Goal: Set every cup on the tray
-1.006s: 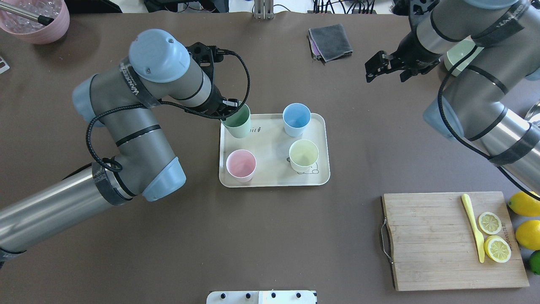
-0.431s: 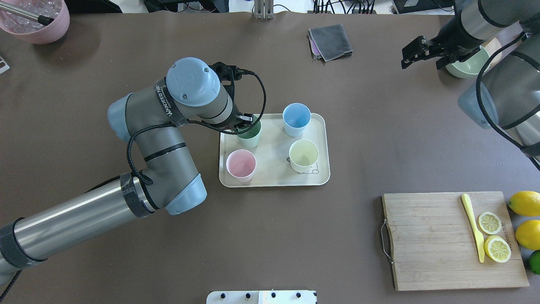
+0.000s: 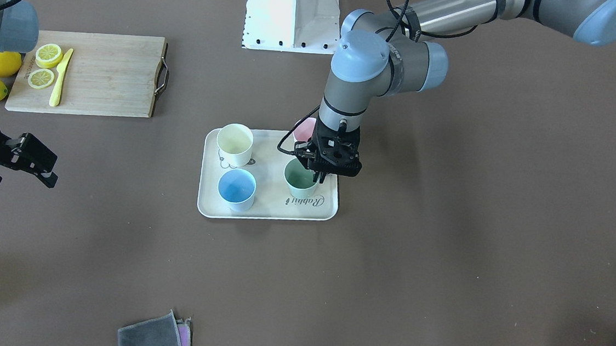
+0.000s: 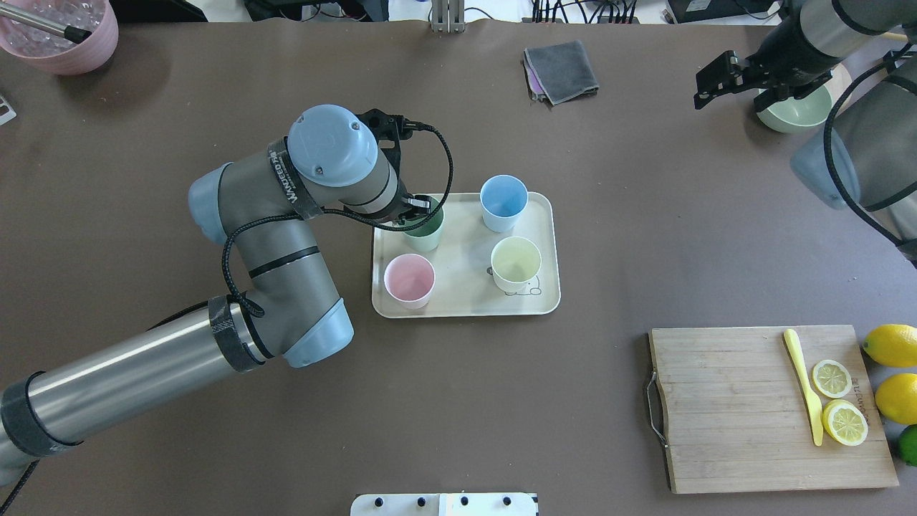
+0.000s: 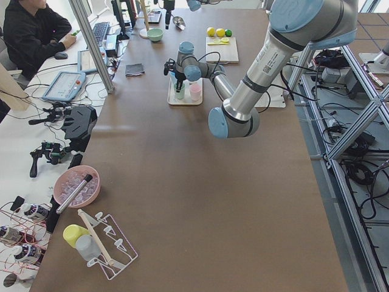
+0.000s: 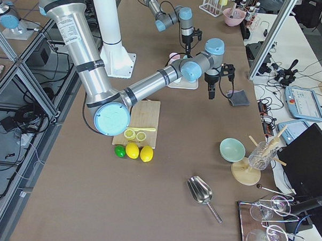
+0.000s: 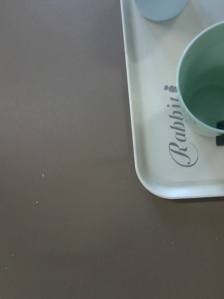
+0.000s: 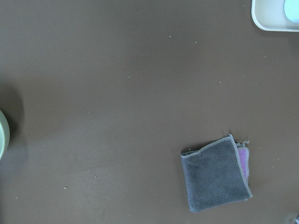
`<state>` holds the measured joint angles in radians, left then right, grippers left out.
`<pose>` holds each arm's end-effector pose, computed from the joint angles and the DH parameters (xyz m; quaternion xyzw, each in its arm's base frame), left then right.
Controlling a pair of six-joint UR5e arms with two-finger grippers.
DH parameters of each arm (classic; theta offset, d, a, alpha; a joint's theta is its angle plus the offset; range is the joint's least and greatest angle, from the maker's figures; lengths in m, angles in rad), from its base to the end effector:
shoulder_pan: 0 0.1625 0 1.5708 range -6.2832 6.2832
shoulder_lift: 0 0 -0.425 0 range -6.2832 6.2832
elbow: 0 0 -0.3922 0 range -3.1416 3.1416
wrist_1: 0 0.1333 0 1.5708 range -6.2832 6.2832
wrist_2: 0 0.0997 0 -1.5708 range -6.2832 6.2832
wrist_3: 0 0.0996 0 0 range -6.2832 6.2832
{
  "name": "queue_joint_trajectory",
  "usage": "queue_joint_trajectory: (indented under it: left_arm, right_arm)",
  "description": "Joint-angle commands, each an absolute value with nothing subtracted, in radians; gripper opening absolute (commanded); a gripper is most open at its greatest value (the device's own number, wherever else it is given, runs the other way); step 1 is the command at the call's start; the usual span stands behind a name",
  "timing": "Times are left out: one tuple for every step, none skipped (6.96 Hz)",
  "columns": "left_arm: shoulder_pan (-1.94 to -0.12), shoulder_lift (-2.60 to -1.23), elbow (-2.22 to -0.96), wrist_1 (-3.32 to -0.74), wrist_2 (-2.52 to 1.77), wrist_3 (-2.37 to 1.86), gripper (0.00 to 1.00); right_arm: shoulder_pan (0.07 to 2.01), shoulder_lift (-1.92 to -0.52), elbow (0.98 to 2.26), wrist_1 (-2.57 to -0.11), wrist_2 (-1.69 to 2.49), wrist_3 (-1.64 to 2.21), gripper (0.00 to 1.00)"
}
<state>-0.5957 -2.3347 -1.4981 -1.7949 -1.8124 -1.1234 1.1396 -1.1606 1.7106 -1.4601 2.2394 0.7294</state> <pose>0.5458 -0.5022 0.1993 0.1248 0.4342 -0.0129 0.8921 -0.1985 -0.6027 0.3478 0.0861 -0.4276 0.0275 0.8995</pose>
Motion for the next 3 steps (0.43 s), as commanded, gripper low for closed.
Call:
queue_joint_trajectory:
  left_arm:
    - [-0.613,-2.324,-1.581,-1.781,-1.818,-1.115,0.98]
    - [-0.645,-2.291,-1.651,-1.743,-1.833,-1.088,0.98]
    - [-0.7,-2.249,-1.711,-1.7,-1.894,-0.99,0.98]
  right_arm:
    - [1.192,-1.179,1.71,-1.5,2.264,0.636,1.0]
    - [1.227,-1.202,1.703,-1.496,2.263,0.582,1.0]
    - [1.258,-1.227,1.706,-1.499,2.261,0.475,1.0]
